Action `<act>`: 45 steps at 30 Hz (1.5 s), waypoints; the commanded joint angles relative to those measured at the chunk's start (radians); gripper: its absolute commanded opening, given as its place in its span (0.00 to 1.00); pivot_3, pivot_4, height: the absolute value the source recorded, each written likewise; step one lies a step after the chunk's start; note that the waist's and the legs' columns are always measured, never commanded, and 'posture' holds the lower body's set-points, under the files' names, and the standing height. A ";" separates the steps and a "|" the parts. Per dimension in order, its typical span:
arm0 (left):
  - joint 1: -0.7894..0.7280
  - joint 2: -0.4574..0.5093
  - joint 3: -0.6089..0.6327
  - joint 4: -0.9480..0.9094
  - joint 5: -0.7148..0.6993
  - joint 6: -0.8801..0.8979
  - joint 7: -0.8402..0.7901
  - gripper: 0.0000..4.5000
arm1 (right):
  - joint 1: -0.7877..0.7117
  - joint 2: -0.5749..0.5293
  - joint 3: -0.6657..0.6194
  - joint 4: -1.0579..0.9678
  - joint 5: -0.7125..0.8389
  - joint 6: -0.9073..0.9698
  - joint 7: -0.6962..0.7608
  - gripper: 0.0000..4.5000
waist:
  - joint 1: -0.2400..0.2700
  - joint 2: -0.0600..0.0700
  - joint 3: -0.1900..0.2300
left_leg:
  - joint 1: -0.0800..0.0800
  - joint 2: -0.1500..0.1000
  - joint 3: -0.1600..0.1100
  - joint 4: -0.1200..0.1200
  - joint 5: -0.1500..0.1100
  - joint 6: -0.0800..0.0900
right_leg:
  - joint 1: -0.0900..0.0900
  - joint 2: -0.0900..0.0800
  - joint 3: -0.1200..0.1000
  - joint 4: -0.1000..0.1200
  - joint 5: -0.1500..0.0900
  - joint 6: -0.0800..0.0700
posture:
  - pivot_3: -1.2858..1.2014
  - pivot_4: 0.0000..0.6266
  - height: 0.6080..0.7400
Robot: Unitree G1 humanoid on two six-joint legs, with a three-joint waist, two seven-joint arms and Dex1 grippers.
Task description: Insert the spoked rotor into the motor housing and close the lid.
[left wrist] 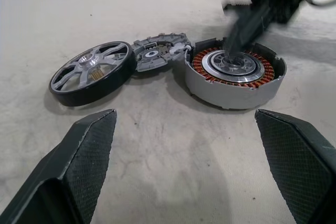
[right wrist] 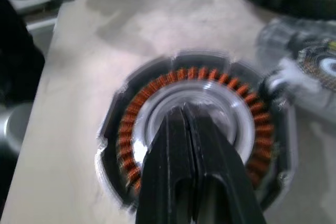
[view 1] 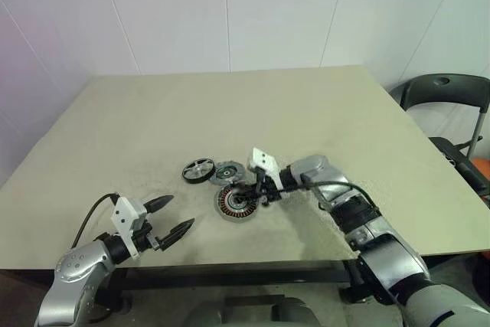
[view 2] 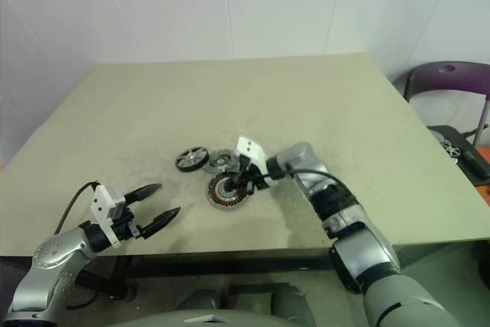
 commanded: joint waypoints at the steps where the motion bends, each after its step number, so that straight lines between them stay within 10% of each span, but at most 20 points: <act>1: -0.005 0.005 0.011 -0.039 -0.001 -0.020 0.006 1.00 | -0.012 0.002 0.017 0.045 -0.041 0.001 -0.024 0.00 | 0.000 0.000 0.000 | 0.002 0.000 0.000 0.000 0.000 0.000 | 0.001 0.000 0.000 0.000 -0.001 -0.001 | 0.52 0.00 1.00; 9: -0.007 0.009 0.007 -0.060 -0.004 -0.005 0.015 1.00 | -0.115 0.071 -0.144 0.016 0.093 0.098 -0.060 0.00 | 0.001 0.001 0.001 | 0.001 0.001 0.000 0.001 0.000 0.000 | 0.000 0.001 0.001 0.001 -0.001 -0.001 | 0.52 0.00 1.00; 27: -0.005 0.022 0.022 -0.122 -0.023 0.056 0.030 1.00 | -0.004 0.016 0.011 0.051 -0.012 0.029 -0.018 0.00 | 0.002 0.002 0.000 | -0.011 0.000 -0.001 0.000 0.000 0.000 | -0.010 0.000 0.000 -0.001 0.000 0.000 | 0.52 0.00 1.00; 45: 0.000 0.015 -0.002 -0.172 -0.017 0.091 0.067 1.00 | -0.077 0.064 -0.157 -0.008 0.133 0.128 -0.052 0.00 | 0.001 0.001 0.001 | -0.006 0.000 -0.001 -0.002 0.000 0.000 | -0.006 0.000 0.000 -0.001 0.000 0.000 | 0.52 0.00 1.00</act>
